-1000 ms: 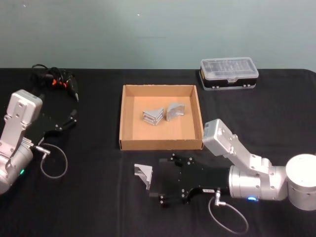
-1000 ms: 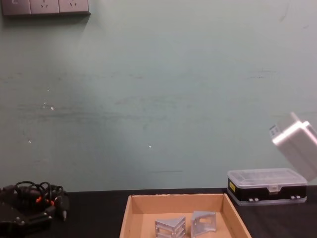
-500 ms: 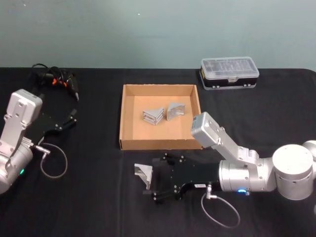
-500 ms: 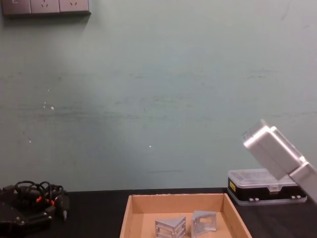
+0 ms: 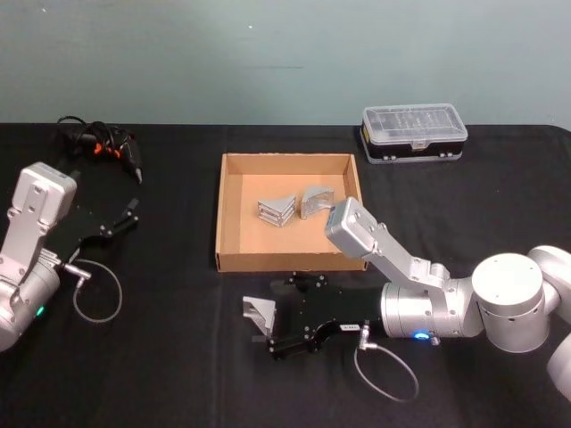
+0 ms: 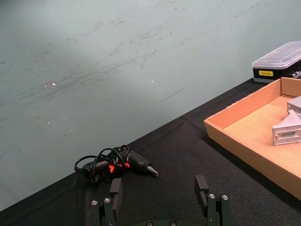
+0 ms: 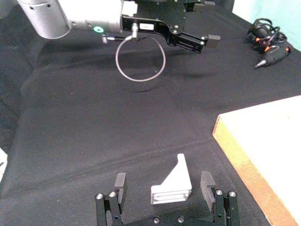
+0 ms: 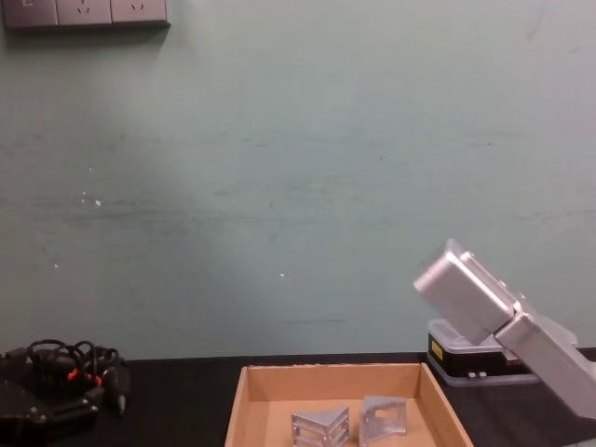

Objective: Use one hand to pick up the angle iron from the table and place it into the box.

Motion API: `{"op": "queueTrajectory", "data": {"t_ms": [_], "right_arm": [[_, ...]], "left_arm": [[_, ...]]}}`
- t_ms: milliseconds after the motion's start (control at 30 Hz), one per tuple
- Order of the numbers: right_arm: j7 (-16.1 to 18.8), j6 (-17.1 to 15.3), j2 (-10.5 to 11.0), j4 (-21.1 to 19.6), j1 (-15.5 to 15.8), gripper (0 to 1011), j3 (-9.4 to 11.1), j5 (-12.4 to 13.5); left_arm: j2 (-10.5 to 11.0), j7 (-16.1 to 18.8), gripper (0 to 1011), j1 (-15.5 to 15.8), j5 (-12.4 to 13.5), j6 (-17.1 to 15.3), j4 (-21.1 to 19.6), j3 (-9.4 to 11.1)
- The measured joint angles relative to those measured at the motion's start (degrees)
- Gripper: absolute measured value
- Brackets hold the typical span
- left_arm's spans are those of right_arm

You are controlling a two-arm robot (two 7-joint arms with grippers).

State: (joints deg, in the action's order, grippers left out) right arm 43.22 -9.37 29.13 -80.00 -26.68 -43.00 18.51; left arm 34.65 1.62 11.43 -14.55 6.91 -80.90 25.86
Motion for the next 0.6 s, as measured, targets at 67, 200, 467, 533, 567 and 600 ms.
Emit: {"op": "queueTrajectory", "data": {"t_ms": [67, 200, 467, 533, 567, 600], "right_arm": [[-0.3, -0.2, -0.3, 0.5, -0.1, 1002, -0.2, -0.1], [-0.6, -0.4, -0.5, 1.0, -0.2, 1002, -0.3, -0.4], [-1.0, -0.7, -1.2, 2.3, -0.5, 1002, -0.4, -0.8], [-1.0, -0.7, -1.3, 2.5, -0.5, 1002, -0.5, -0.9], [-1.1, -0.7, -1.4, 2.7, -0.6, 1002, -0.5, -1.0], [-1.1, -0.7, -1.5, 2.9, -0.6, 1002, -0.5, -1.0]], "left_arm": [[0.0, 0.0, 1011, 0.0, 0.0, 0.0, 0.0, 0.0], [0.0, 0.0, 1011, 0.0, 0.0, 0.0, 0.0, 0.0], [0.0, 0.0, 1012, 0.0, 0.0, 0.0, 0.0, 0.0], [0.0, 0.0, 1011, 0.0, 0.0, 0.0, 0.0, 0.0], [0.0, 0.0, 1011, 0.0, 0.0, 0.0, 0.0, 0.0], [0.0, 0.0, 1011, 0.0, 0.0, 0.0, 0.0, 0.0]]}}
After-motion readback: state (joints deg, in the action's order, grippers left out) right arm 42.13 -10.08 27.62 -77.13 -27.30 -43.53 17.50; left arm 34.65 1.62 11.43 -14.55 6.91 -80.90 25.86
